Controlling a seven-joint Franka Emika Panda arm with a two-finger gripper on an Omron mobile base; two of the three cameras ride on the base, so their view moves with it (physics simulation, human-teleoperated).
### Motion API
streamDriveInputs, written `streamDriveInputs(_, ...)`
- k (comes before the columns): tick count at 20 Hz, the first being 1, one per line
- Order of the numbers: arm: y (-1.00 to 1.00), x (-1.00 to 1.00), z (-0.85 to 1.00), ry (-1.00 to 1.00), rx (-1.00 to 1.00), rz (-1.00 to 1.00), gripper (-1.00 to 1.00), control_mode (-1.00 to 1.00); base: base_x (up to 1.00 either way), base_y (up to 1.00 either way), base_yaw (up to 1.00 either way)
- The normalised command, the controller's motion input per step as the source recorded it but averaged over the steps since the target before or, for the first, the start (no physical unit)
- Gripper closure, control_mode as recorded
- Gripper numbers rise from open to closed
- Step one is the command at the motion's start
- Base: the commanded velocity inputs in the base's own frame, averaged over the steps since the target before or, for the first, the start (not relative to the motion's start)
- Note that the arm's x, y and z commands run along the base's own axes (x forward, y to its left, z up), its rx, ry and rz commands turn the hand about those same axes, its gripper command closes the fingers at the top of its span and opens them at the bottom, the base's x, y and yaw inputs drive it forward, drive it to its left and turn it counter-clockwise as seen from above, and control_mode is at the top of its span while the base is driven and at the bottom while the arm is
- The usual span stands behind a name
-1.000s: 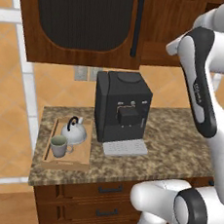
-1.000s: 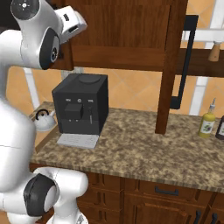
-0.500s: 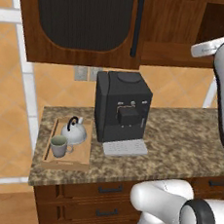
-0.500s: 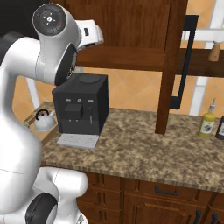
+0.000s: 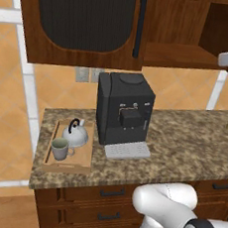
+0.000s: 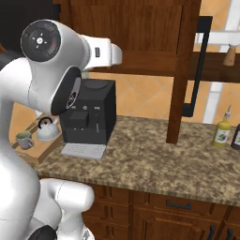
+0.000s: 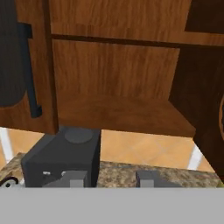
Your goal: Pick the kettle from the counter and place it on the tray. Then pick the mug from the cabinet and place it on the tray. Then close the cabinet doors.
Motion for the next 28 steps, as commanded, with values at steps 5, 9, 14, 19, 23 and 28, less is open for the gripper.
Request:
streamDriveInputs(5, -0.42, -0.6, -0.04, -0.04, 0.16, 0.0, -1.0, -1.0, 0.0, 0.0, 0.0)
streamDriveInputs(9, -0.76, -0.94, -0.03, -0.11, 0.37, 0.0, -1.0, -1.0, 0.0, 0.0, 0.0)
streamDriveInputs(14, -0.58, -1.0, -0.04, -0.03, 0.09, 0.0, -1.0, -1.0, 0.0, 0.0, 0.0)
streamDriveInputs(19, -0.23, -0.61, -0.11, 0.0, 0.05, 0.0, -1.0, -1.0, 0.0, 0.0, 0.0)
streamDriveInputs(23, -0.24, -0.38, -0.29, -0.01, 0.02, 0.0, -1.0, -1.0, 0.0, 0.0, 0.0)
streamDriveInputs(28, -0.49, -0.33, -0.53, -0.18, 0.14, 0.0, -1.0, -1.0, 0.0, 0.0, 0.0)
